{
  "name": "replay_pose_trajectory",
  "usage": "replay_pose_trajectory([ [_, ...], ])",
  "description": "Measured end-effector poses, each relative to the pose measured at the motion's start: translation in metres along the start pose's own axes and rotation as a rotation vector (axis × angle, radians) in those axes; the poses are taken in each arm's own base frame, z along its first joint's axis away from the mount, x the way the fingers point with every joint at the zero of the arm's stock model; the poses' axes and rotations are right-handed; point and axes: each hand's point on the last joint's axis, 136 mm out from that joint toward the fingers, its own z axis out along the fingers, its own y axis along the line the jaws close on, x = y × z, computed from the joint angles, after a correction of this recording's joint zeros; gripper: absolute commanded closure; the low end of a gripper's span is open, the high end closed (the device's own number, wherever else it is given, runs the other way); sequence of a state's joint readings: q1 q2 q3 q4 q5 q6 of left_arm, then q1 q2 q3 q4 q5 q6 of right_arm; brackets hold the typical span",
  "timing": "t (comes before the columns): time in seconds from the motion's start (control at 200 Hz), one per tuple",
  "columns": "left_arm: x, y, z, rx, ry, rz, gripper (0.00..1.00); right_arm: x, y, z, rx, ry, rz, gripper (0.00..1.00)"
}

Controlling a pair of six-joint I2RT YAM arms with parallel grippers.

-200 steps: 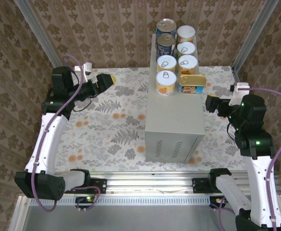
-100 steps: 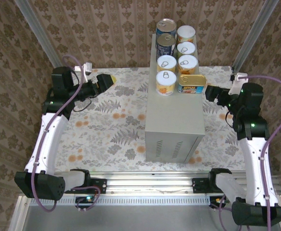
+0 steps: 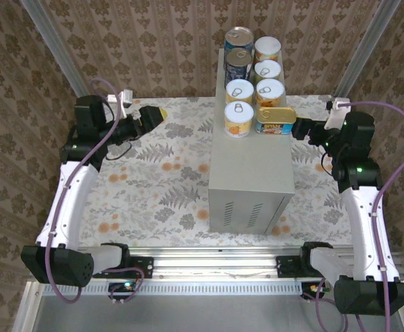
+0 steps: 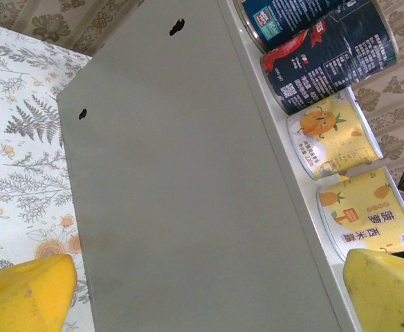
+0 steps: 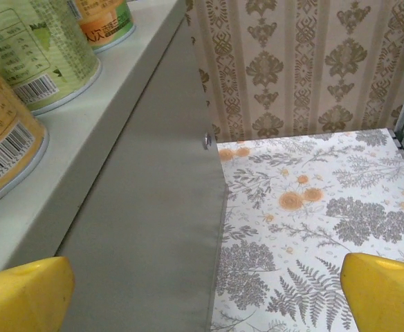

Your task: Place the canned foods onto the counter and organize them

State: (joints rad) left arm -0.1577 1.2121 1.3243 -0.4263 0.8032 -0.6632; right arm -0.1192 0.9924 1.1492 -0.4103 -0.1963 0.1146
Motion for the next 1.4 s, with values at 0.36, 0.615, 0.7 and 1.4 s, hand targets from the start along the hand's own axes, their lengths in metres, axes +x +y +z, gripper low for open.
replay_pose_trajectory([
  [0.36, -0.002, -0.001, 0.0, 0.001, -0.002, 0.005, 0.0, -0.001, 0.004, 0.0, -0.022, -0.002, -0.008, 0.0],
  [0.615, -0.002, -0.001, 0.0, 0.001, -0.002, 0.005, 0.0, -0.001, 0.004, 0.0, -0.022, -0.002, -0.008, 0.0],
  [0.7, -0.002, -0.001, 0.0, 0.001, -0.002, 0.005, 0.0, -0.001, 0.004, 0.0, -0.022, -0.001, -0.008, 0.0],
  [1.4, 0.028, -0.04, 0.057, 0.08, 0.152, 0.083, 0.0, -0.01, -0.029, -0.021, 0.201, 0.04, 0.007, 0.0],
])
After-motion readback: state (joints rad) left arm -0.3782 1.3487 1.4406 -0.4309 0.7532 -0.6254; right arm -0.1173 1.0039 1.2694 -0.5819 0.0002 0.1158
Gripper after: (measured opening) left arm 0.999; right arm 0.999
